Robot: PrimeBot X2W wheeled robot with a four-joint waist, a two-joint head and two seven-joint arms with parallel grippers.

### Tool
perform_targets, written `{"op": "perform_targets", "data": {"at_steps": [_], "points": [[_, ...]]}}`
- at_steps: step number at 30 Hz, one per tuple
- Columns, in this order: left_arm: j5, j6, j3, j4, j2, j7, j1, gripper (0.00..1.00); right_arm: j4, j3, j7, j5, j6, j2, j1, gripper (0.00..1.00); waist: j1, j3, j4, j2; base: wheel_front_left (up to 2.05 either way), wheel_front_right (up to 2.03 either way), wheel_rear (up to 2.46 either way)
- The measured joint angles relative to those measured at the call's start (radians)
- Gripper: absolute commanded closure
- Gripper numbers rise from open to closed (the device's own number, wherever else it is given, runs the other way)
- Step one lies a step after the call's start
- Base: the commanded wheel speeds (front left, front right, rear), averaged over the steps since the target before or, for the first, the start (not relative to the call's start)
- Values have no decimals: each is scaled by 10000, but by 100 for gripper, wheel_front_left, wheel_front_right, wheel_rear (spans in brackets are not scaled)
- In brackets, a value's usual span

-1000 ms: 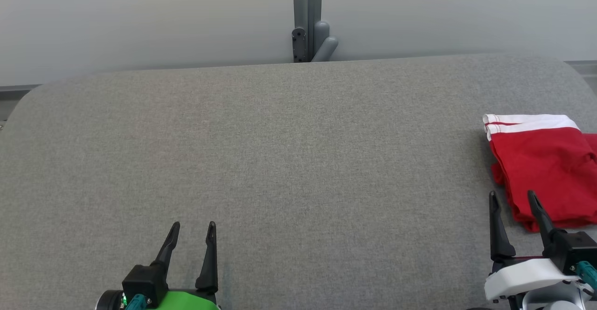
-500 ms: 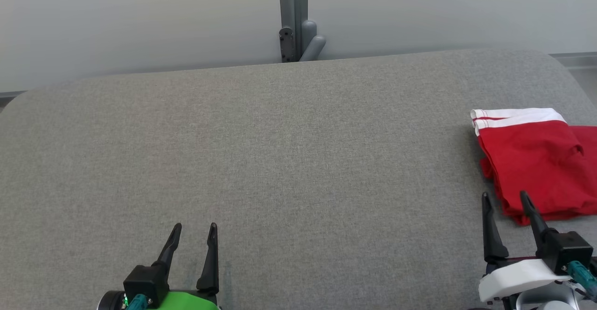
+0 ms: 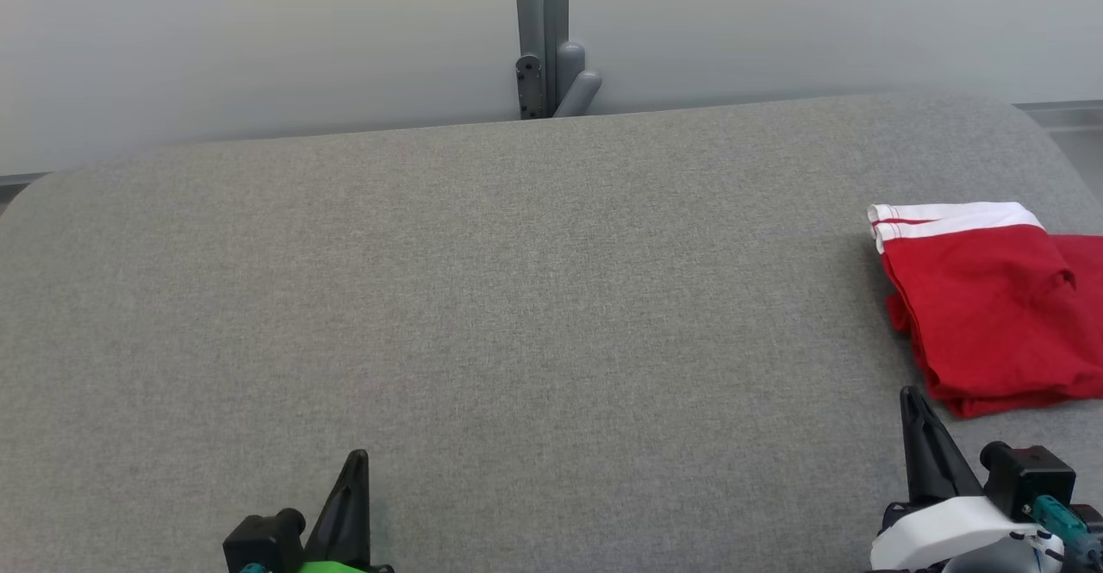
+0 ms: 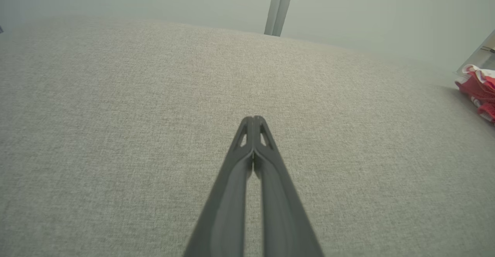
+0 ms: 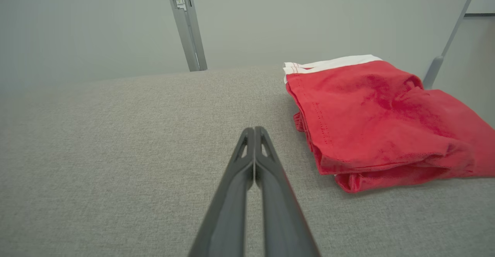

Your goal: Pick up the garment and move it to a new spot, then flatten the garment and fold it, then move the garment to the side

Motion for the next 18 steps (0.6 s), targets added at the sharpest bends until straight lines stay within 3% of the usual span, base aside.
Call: {"op": "perform_targets", "data": {"at_steps": [18], "points": [[-3233, -138, 470, -29, 44, 727, -326, 100, 98, -10, 784, 3588, 0, -8, -252, 100, 0, -27, 22, 0, 0, 0, 0]]}}
